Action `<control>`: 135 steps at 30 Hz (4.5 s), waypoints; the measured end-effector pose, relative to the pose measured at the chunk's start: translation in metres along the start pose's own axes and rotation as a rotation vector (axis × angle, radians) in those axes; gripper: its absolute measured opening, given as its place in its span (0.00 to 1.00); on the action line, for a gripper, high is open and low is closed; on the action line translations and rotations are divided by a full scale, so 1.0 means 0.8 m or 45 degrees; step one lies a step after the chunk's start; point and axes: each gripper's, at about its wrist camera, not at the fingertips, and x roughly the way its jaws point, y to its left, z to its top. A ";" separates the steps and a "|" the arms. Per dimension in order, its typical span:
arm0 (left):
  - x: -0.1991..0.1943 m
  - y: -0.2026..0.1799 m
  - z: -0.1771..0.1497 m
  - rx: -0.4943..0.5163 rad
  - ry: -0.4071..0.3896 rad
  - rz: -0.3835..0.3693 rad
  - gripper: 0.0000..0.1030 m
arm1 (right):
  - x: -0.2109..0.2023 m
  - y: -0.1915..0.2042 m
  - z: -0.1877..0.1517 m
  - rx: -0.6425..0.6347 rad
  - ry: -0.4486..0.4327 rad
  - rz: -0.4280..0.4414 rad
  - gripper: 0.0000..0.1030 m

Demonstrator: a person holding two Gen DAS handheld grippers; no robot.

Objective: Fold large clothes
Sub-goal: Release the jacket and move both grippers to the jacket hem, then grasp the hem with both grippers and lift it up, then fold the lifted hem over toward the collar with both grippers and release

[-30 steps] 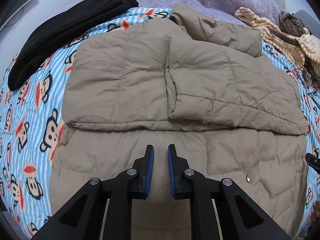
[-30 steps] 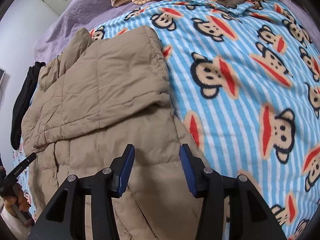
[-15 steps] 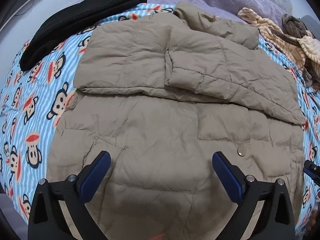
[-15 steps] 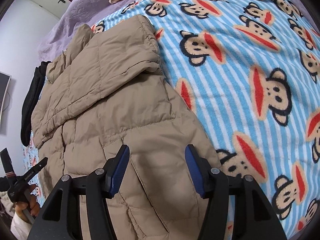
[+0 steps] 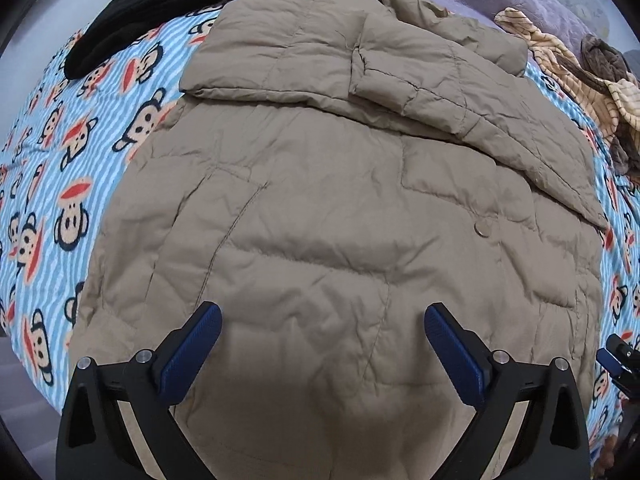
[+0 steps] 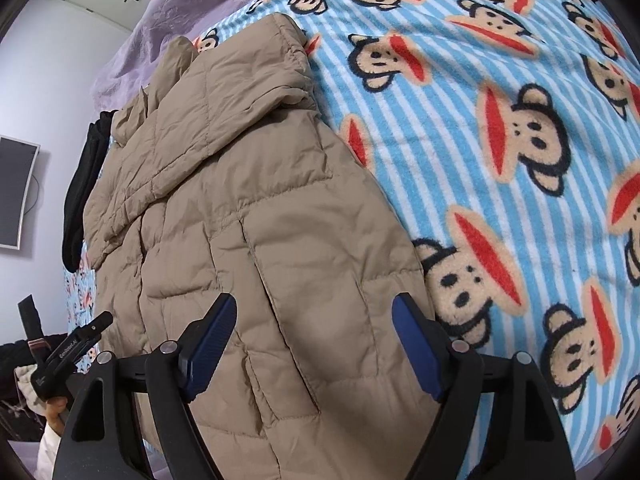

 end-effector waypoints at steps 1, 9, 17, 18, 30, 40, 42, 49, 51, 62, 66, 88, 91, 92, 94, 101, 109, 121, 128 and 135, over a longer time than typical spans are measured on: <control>-0.003 0.000 -0.006 0.001 0.006 -0.010 0.99 | -0.001 -0.001 -0.004 0.002 0.006 0.006 0.80; -0.012 0.011 -0.044 0.076 0.052 -0.031 0.99 | -0.008 0.005 -0.035 0.041 0.035 0.031 0.80; -0.034 0.059 -0.076 0.076 0.059 -0.056 0.99 | -0.007 0.023 -0.076 0.131 0.052 0.057 1.00; -0.037 0.067 -0.078 0.072 0.059 -0.060 0.99 | -0.008 0.027 -0.082 0.141 0.047 0.063 1.00; -0.059 0.124 -0.105 0.061 0.084 -0.082 0.99 | -0.016 0.052 -0.139 0.285 0.060 0.085 1.00; -0.054 0.147 -0.124 0.048 0.119 -0.054 0.99 | -0.025 0.030 -0.178 0.433 0.063 0.120 1.00; -0.052 0.149 -0.125 0.051 0.136 -0.062 0.99 | -0.025 0.027 -0.184 0.454 0.069 0.128 1.00; -0.048 0.157 -0.129 0.066 0.133 -0.029 0.99 | -0.020 0.012 -0.203 0.552 0.095 0.162 1.00; -0.046 0.161 -0.132 0.063 0.144 -0.031 0.99 | -0.019 0.008 -0.207 0.571 0.098 0.166 1.00; -0.056 0.202 -0.163 0.012 0.173 -0.254 0.99 | -0.013 -0.007 -0.223 0.632 0.117 0.184 1.00; -0.049 0.229 -0.177 -0.080 0.231 -0.363 0.99 | -0.008 -0.014 -0.228 0.657 0.124 0.217 1.00; 0.004 0.168 -0.132 -0.207 0.279 -0.518 0.95 | 0.028 -0.011 -0.200 0.705 0.099 0.413 1.00; 0.004 0.162 -0.125 -0.189 0.288 -0.479 0.42 | 0.036 -0.011 -0.197 0.705 0.124 0.417 1.00; 0.005 0.160 -0.122 -0.177 0.299 -0.462 0.32 | 0.037 -0.012 -0.196 0.712 0.131 0.420 1.00; 0.000 0.160 -0.117 -0.165 0.281 -0.461 0.19 | 0.038 -0.016 -0.193 0.738 0.135 0.448 1.00; -0.041 0.148 -0.090 -0.111 0.158 -0.460 0.17 | 0.045 -0.014 -0.175 0.752 0.186 0.520 0.42; -0.094 0.129 -0.029 -0.089 -0.018 -0.420 0.17 | 0.010 0.032 -0.117 0.419 0.158 0.396 0.12; -0.135 0.071 0.118 -0.020 -0.307 -0.291 0.17 | -0.048 0.133 0.048 -0.125 -0.036 0.349 0.11; -0.098 0.042 0.223 0.008 -0.374 -0.231 0.17 | -0.043 0.191 0.153 -0.298 -0.160 0.272 0.11; -0.013 0.011 0.299 0.032 -0.336 -0.131 0.17 | 0.017 0.207 0.241 -0.224 -0.192 0.185 0.11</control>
